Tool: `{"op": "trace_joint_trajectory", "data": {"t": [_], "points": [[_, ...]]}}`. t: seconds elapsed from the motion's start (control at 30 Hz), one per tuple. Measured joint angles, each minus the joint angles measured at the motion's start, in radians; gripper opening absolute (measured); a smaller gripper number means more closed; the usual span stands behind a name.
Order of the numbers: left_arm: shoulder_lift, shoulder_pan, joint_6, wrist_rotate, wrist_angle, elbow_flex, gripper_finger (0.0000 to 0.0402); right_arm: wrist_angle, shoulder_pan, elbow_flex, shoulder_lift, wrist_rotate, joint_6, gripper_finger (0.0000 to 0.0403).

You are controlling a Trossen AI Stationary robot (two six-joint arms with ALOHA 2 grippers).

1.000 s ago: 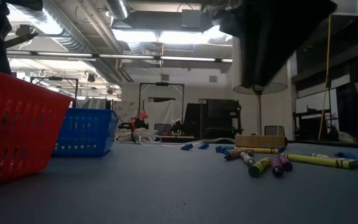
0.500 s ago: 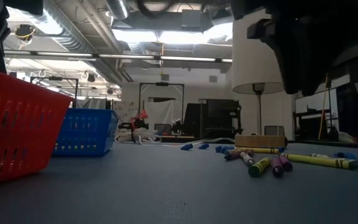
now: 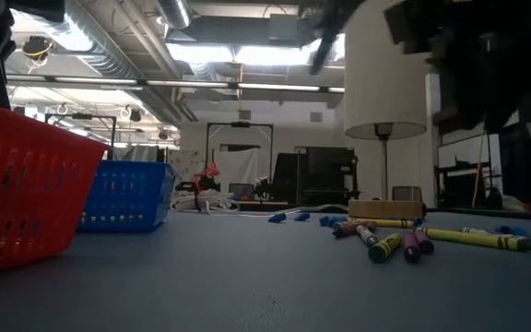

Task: Sort crayons
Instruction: Put the gray crayon into the orange basket

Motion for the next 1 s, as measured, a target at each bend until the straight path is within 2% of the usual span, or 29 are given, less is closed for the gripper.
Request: {"op": "trace_joint_trajectory", "data": {"t": [0.23,0.4,0.5,0.57,0.8,1.0], "points": [[0.0,0.0,0.0,-0.002,0.019,0.0,0.0093,0.195,0.001,-0.305,-0.285,0.011,0.27,0.0127],[0.0,0.0,0.0,-0.002,0.029,0.0,0.0093,0.357,0.0,-0.505,-0.429,0.037,0.625,0.0127],[0.0,0.0,0.0,-0.002,0.038,0.0,0.0093,0.462,0.0,-0.596,-0.449,0.004,0.819,0.0127],[0.0,0.0,0.0,-0.002,0.045,0.0,0.0093,0.541,0.0,-0.645,-0.446,-0.031,0.892,0.0127],[0.0,0.001,0.0,-0.002,0.059,0.0,0.0093,0.933,0.0,-0.758,-0.425,-0.092,0.933,0.0127],[0.0,0.001,0.002,-0.003,0.068,0.0,0.0092,0.963,0.001,-0.762,-0.418,-0.029,0.999,0.0127]]}}
